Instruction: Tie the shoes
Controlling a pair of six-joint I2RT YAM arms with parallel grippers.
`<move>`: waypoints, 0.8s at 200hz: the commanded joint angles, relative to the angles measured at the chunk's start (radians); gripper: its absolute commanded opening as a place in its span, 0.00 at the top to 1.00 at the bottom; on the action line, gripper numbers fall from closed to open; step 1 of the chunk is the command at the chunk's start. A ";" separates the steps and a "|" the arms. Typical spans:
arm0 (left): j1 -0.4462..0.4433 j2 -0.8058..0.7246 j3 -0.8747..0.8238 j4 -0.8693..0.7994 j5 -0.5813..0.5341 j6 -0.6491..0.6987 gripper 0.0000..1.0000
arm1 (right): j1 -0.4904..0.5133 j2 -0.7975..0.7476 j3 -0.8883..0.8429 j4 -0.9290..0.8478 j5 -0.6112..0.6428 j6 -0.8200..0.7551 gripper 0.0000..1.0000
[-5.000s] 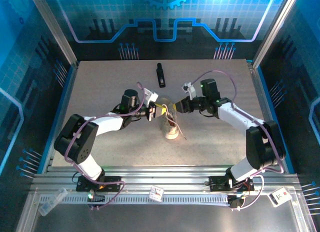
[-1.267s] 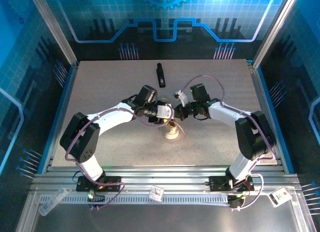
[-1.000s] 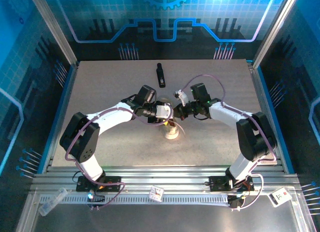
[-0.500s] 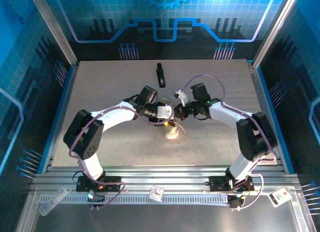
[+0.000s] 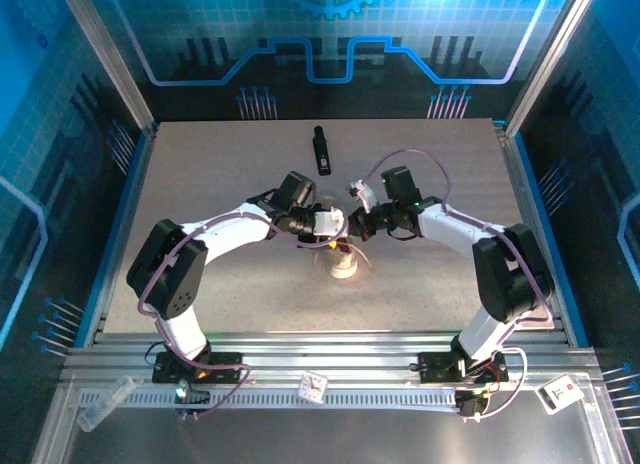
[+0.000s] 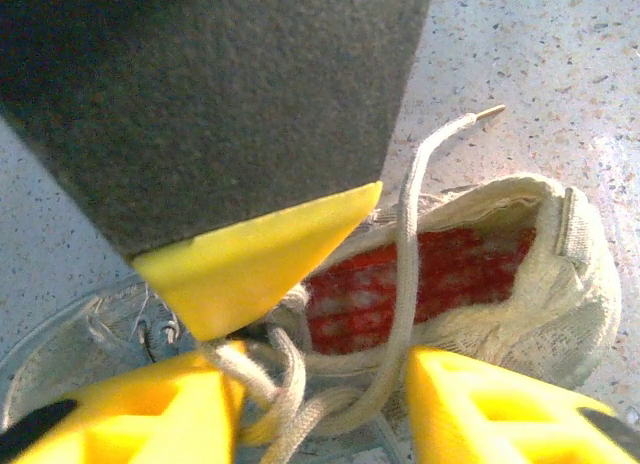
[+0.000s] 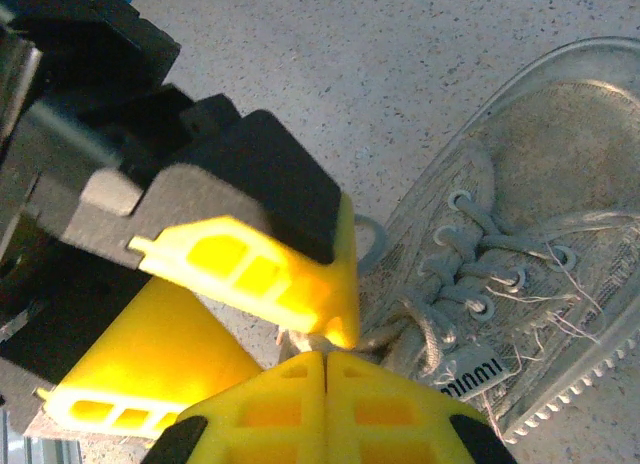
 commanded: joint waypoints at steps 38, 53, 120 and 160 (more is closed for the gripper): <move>0.001 0.019 0.003 -0.013 0.042 -0.006 0.48 | -0.006 -0.032 -0.009 -0.003 -0.022 -0.017 1.00; -0.002 0.022 0.000 -0.011 0.035 0.001 0.46 | -0.006 -0.032 -0.009 -0.005 -0.022 -0.018 1.00; -0.008 0.040 -0.003 0.000 0.014 0.000 0.49 | -0.005 -0.026 -0.010 -0.006 -0.022 -0.018 1.00; -0.006 0.030 -0.017 0.036 0.015 -0.037 0.63 | -0.004 -0.032 -0.016 -0.006 -0.022 -0.024 1.00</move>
